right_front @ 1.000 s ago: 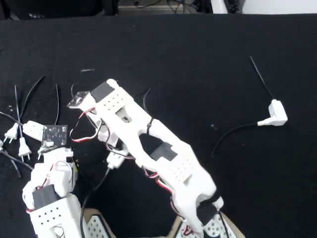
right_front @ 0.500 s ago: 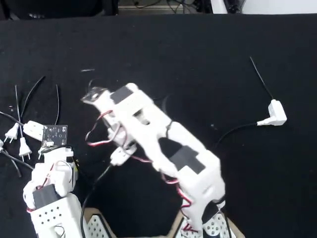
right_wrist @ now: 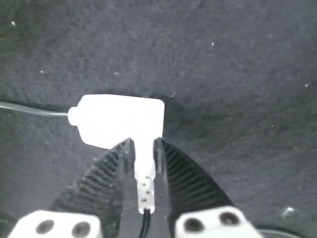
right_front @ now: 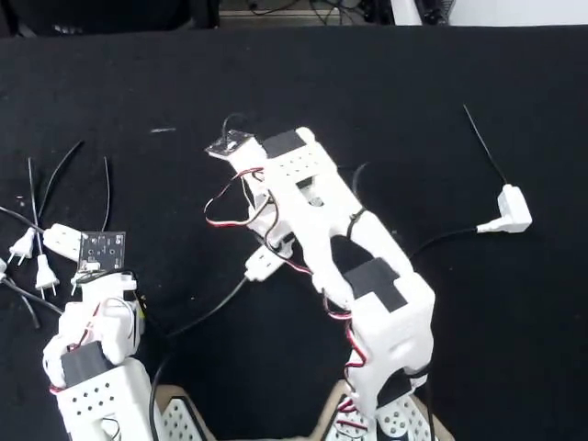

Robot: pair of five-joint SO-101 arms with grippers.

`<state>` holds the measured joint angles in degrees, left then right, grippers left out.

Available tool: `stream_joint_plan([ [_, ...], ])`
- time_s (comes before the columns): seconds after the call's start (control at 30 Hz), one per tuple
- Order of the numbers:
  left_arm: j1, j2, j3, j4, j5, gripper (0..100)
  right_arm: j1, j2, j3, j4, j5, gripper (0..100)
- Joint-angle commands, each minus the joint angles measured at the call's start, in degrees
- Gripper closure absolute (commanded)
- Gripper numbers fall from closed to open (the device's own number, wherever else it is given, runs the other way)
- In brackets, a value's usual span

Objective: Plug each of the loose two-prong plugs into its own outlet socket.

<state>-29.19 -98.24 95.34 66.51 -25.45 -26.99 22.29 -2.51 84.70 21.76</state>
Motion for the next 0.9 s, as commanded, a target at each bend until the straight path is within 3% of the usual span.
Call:
stream_joint_plan([
  [0.0, -0.5, 0.0, -0.6, 0.1, -0.3, 80, -2.2, -4.3, 1.3, -2.9, 0.9, 98.8],
  [0.2, -0.5, 0.0, -0.6, 0.1, -0.3, 80, -2.3, -5.1, 7.5, -9.1, 2.6, 97.6],
  [0.37, -0.5, 0.0, -0.6, 0.1, -0.3, 80, -2.3, -5.4, 8.0, -10.7, 2.7, 89.8],
  [0.87, -0.5, 0.0, -0.6, 0.1, -0.3, 80, -2.4, -23.2, 5.5, -4.6, 3.2, 88.8],
])
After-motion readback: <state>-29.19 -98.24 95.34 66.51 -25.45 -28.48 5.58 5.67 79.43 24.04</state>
